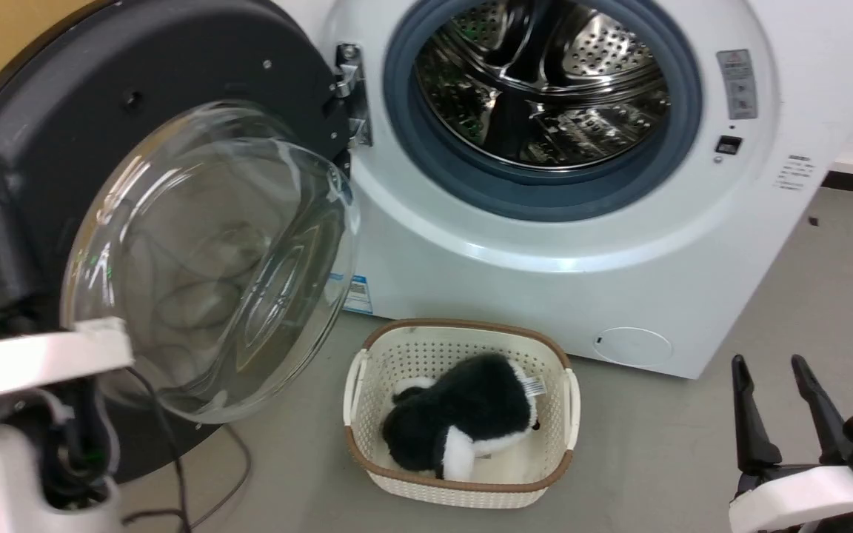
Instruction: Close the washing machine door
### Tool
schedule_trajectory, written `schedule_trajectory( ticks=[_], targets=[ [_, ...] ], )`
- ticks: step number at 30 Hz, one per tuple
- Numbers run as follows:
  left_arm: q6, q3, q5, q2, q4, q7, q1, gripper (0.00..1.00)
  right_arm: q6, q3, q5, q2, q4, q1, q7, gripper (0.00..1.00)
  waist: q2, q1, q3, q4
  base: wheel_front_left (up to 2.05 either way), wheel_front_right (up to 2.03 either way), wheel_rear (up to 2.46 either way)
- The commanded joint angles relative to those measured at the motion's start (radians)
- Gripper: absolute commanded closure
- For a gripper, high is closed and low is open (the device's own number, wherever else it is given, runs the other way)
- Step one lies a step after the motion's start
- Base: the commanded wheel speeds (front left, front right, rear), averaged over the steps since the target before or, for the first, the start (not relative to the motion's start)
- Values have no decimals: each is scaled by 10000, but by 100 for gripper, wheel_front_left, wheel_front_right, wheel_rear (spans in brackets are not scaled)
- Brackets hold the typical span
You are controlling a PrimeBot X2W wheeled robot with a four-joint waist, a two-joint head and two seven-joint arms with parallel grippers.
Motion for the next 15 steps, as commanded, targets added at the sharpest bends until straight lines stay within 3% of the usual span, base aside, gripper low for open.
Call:
schedule_trajectory(
  ticks=[1, 15],
  targets=[
    [-55, 307, -340, 185, -72, -64, -331, 100, 4, -87, 92, 3, 17, -20, -117, 0, -1, -1, 40, 169, 0, 0, 0],
    [69, 2051, -2537, 970, 672, 414, -1180, 100, 5, -370, 120, 3, -48, -97, -389, 0, -1, -1, 299, 1040, 0, 0, 0]
  ],
)
